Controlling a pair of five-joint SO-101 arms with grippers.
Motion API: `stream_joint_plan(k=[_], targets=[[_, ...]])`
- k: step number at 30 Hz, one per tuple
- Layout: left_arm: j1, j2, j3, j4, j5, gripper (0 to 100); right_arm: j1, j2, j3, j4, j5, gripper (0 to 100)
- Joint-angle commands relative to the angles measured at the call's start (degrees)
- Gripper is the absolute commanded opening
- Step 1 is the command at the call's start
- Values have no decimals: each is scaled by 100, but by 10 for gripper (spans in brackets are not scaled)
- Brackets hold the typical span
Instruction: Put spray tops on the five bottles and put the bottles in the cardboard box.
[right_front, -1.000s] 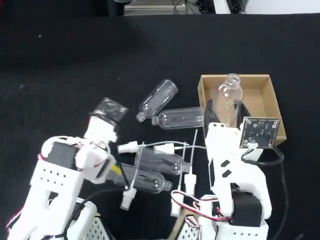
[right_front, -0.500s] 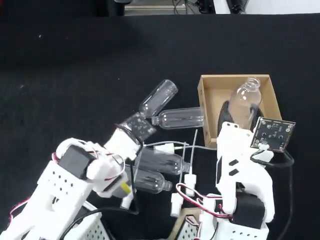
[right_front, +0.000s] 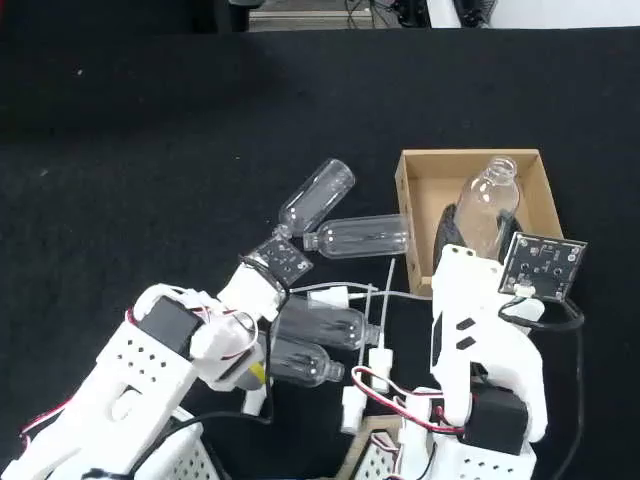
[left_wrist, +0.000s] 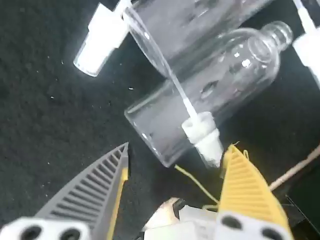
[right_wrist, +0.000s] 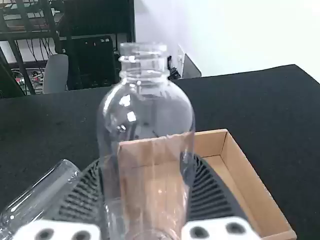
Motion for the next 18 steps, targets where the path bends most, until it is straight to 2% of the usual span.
stream_joint_plan(k=[1,8,12,15,18], targets=[[-646,-62,-40,-369,35,282,53,-92,-31,-35,-26,11],[-2123,-62,-92,-527,-1064,280,53,-92,-22,-35,-26,11],[-2826,-62,-31,-923,-1248,282,53,-92,-22,-35,-26,11],[-3073,-53,-31,-1187,-1240,281,53,-92,-22,-35,-26,11],[-3081,-62,-101,-1099,-1231,279,53,-92,-22,-35,-26,11]])
